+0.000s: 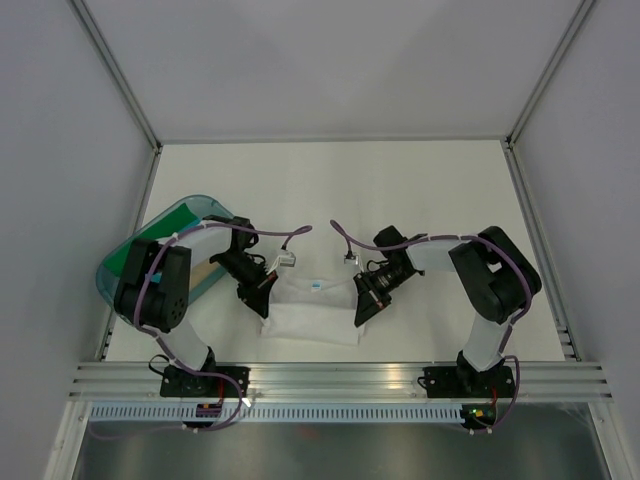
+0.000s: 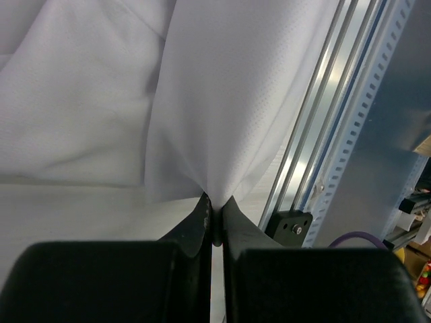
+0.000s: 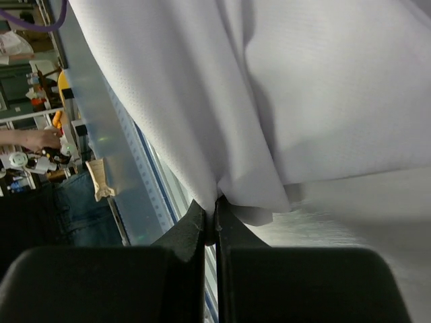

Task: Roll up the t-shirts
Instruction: Roll the tshirt

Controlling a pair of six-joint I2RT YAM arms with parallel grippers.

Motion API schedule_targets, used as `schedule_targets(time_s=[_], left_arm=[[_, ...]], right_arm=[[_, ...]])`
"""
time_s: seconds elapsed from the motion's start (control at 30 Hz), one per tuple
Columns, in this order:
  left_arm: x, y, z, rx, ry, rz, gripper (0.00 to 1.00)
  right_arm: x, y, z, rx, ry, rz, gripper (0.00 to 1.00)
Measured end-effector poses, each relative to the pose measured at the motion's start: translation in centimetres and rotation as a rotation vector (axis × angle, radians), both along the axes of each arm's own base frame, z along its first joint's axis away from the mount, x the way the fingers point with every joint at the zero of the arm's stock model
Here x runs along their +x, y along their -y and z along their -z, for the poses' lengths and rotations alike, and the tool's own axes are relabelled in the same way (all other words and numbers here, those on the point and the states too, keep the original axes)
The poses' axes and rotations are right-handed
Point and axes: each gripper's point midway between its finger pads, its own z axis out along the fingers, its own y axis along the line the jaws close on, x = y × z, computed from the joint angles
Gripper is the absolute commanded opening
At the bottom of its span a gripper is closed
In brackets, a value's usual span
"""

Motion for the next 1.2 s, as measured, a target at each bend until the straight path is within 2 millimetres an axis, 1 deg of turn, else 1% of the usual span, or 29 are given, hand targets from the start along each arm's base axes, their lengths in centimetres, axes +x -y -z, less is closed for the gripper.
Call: schedule_targets(time_s=[0.13,0.2,0.23,0.27,0.3,0.33,0.37,0.43,0.47,0.53,0.6,0.7,0.8,0.83,0.87,0.97,1.1,1.2], left_arm=[[0.6,-0.2,0.9,0.028,0.012,-0.009,0.1],[0.9,-0.2,1.2,0.033,0.017,-0.015,0.14],[1.1,-0.2,1.3,0.038,0.021,-0.018,0.19],[1.1,-0.3,1.5,0.043,0.023,-0.019,0.22],[1.3,-0.4,1.6,0.051,0.026,-0.021,0.24],[1.4,-0.5,1.8,0.06,0.029,-0.021,0.28],[1.5,-0.6,1.9,0.072,0.032,-0.021,0.3],[1.6,-0.9,2.0,0.087,0.037,-0.021,0.36],[1.8,-0.9,1.9,0.092,0.044,-0.02,0.38],[2.4,-0.9,1.7,0.096,0.062,-0.02,0.41],[3.0,-0.8,1.4,0.094,0.085,-0.02,0.43],[3.7,-0.6,0.6,0.083,0.123,-0.021,0.45],[4.0,-0.6,-0.2,0.073,0.156,-0.02,0.49],[4.0,-0.6,-0.6,0.069,0.168,-0.018,0.49],[4.0,-0.6,-0.8,0.067,0.174,-0.018,0.5],[4.1,-0.6,-1.5,0.061,0.194,-0.017,0.5],[5.2,-0.2,-2.5,0.043,0.248,-0.022,0.5],[6.2,0.1,-4.1,0.016,0.334,-0.031,0.52]], right_arm=[[1.3,0.3,0.8,-0.028,0.014,0.064,0.09],[2.0,0.3,0.9,-0.034,0.025,0.09,0.13],[2.3,0.3,1.0,-0.038,0.029,0.099,0.16],[2.4,0.3,1.1,-0.041,0.032,0.106,0.22],[2.5,0.3,1.1,-0.045,0.031,0.111,0.25],[2.5,0.3,1.1,-0.049,0.03,0.115,0.28],[2.5,0.3,1.1,-0.053,0.028,0.117,0.32],[2.5,0.3,1.0,-0.057,0.023,0.12,0.37],[2.7,0.4,0.8,-0.063,0.029,0.121,0.42],[3.3,0.5,0.5,-0.079,0.067,0.121,0.46],[4.2,0.6,0.0,-0.096,0.128,0.121,0.59],[5.3,1.0,-0.8,-0.114,0.21,0.111,0.62],[6.0,1.6,-1.4,-0.146,0.274,0.1,0.63],[6.2,1.8,-1.5,-0.161,0.293,0.098,0.95],[6.3,2.0,-1.6,-0.176,0.304,0.1,0.98],[6.8,2.7,-1.6,-0.213,0.353,0.095,0.98],[7.7,3.4,-2.1,-0.25,0.424,0.103,0.98],[9.0,4.1,-3.6,-0.27,0.541,0.122,0.98]])
